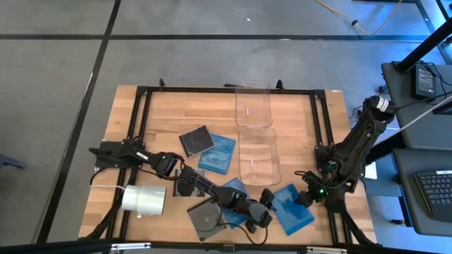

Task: Pick & place jewel cases by type
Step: Put the bottom right blue CD case into the top transparent bin

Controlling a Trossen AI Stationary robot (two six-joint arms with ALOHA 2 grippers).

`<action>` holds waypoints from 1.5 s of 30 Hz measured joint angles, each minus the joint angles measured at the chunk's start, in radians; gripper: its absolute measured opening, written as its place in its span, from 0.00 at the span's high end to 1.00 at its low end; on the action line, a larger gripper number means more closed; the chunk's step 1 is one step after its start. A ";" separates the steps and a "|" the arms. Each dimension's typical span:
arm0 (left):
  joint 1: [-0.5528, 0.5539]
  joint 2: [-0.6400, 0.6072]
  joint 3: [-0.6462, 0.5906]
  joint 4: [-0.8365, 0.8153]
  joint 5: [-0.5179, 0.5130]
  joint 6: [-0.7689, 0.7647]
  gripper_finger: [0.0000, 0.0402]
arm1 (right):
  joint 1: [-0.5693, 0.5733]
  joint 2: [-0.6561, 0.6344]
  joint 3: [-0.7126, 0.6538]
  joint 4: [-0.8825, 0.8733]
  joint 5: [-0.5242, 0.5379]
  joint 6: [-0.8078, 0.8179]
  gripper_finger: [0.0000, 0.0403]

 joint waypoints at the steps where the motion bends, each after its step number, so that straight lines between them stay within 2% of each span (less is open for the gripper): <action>1: -0.001 0.000 0.000 -0.001 -0.017 0.003 0.54 | -0.006 0.003 0.000 0.008 0.000 -0.002 0.35; 6: 0.013 0.000 0.000 -0.002 -0.010 0.004 0.54 | -0.035 0.040 0.000 0.039 -0.047 -0.006 0.35; 10: 0.024 0.000 0.000 -0.015 0.032 -0.041 0.54 | -0.048 0.091 0.005 0.052 -0.088 0.005 0.35; 14: 0.030 0.001 -0.001 -0.022 0.052 -0.105 0.54 | -0.048 0.120 0.006 0.092 -0.083 -0.020 0.35; 18: 0.027 0.000 0.000 -0.028 0.041 -0.074 0.54 | -0.048 0.111 0.014 0.087 -0.082 -0.043 0.35; 23: 0.027 0.000 0.000 -0.027 0.044 -0.071 0.54 | -0.048 0.094 0.054 0.056 -0.025 -0.129 0.35; 29: 0.027 0.000 0.000 -0.027 0.045 -0.079 0.54 | -0.048 0.094 0.135 -0.119 -0.005 -0.143 0.35; 32: 0.027 0.000 0.000 -0.028 0.045 -0.079 0.54 | -0.047 0.094 0.166 -0.286 -0.052 -0.083 0.35; 34: 0.026 0.000 0.000 -0.027 0.044 -0.081 0.54 | -0.047 0.095 0.164 -0.320 -0.068 -0.039 0.35; 37: 0.025 0.001 -0.001 -0.019 0.040 -0.084 0.54 | -0.047 0.095 0.128 -0.289 -0.082 -0.018 0.35; 45: 0.024 0.001 -0.002 0.002 0.020 -0.093 0.54 | -0.047 0.104 -0.024 0.033 -0.066 -0.021 0.35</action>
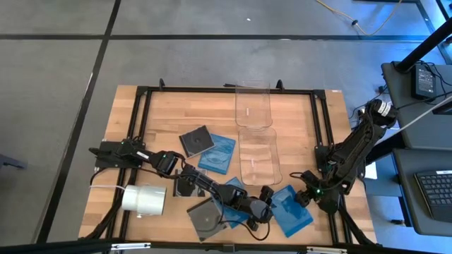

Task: Pick & place jewel cases by type
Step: Put the bottom right blue CD case into the top transparent bin

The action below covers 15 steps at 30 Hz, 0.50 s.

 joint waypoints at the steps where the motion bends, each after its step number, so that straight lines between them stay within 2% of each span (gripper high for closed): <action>1: 0.000 0.000 0.000 0.000 0.001 0.000 0.54 | 0.000 0.002 -0.011 0.032 0.009 0.000 0.35; 10: 0.005 0.000 0.000 0.009 -0.001 0.008 0.54 | 0.001 0.010 -0.042 0.166 0.044 -0.074 0.35; 15: 0.009 0.000 -0.001 0.014 0.007 0.008 0.54 | 0.001 0.013 -0.023 0.163 0.051 -0.127 0.35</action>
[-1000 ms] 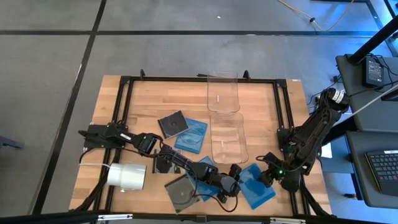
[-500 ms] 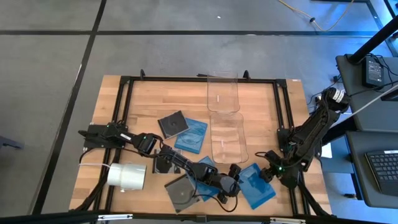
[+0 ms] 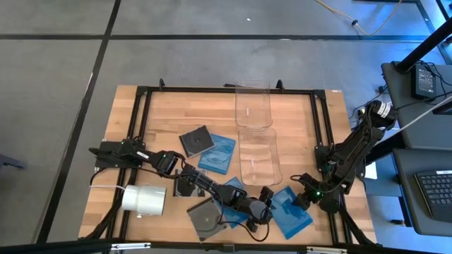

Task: Pick & place jewel cases by type
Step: Put the bottom right blue CD case into the top transparent bin

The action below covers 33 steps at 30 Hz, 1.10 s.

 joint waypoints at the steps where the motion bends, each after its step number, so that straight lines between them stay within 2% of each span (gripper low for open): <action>1: 0.000 0.000 0.000 0.000 0.000 0.000 0.54 | 0.000 0.000 0.003 -0.003 0.000 -0.002 0.35; 15: 0.002 0.000 0.000 0.003 0.006 0.003 0.54 | -0.002 0.001 0.006 0.012 0.037 -0.090 0.35; 24: 0.001 0.000 0.002 0.009 0.024 0.121 0.54 | -0.037 0.006 -0.001 0.071 0.059 -0.083 0.35; 29: 0.001 0.000 0.002 0.018 0.025 0.124 0.54 | -0.053 0.013 -0.001 0.079 -0.054 -0.034 0.35; 33: 0.001 0.000 0.001 0.035 0.027 0.149 0.54 | -0.055 0.033 0.000 0.095 -0.064 -0.011 0.35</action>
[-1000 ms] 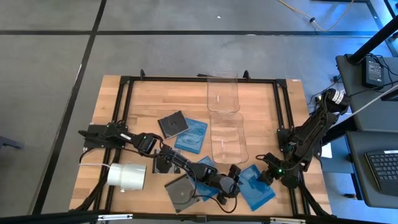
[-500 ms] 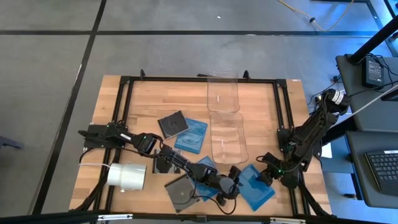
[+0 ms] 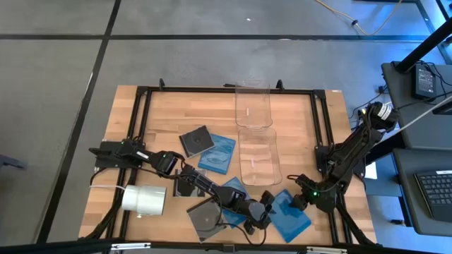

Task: Pick & place jewel cases by type
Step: Put the bottom right blue CD case into the top transparent bin

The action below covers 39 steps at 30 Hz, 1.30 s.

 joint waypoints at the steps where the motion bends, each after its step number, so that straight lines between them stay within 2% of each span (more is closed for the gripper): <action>1: 0.000 0.000 0.000 0.002 0.001 0.009 0.54 | 0.000 0.002 0.000 0.007 0.004 -0.013 0.35; 8: 0.000 0.000 0.000 0.006 0.005 0.011 0.54 | 0.001 0.002 0.000 0.014 0.022 -0.086 0.35; 16: 0.000 0.001 0.000 0.009 0.028 -0.003 0.54 | -0.003 0.003 0.000 0.025 0.104 -0.197 0.35; 24: -0.003 0.000 0.002 0.016 0.040 0.103 0.54 | -0.002 0.003 0.000 0.043 0.066 -0.080 0.35; 34: -0.006 0.000 0.002 0.000 0.050 0.111 0.54 | 0.000 0.003 0.000 0.053 0.011 -0.033 0.35; 39: -0.011 -0.004 0.000 -0.008 -0.041 0.065 0.54 | 0.000 0.003 0.000 0.037 0.000 -0.015 0.35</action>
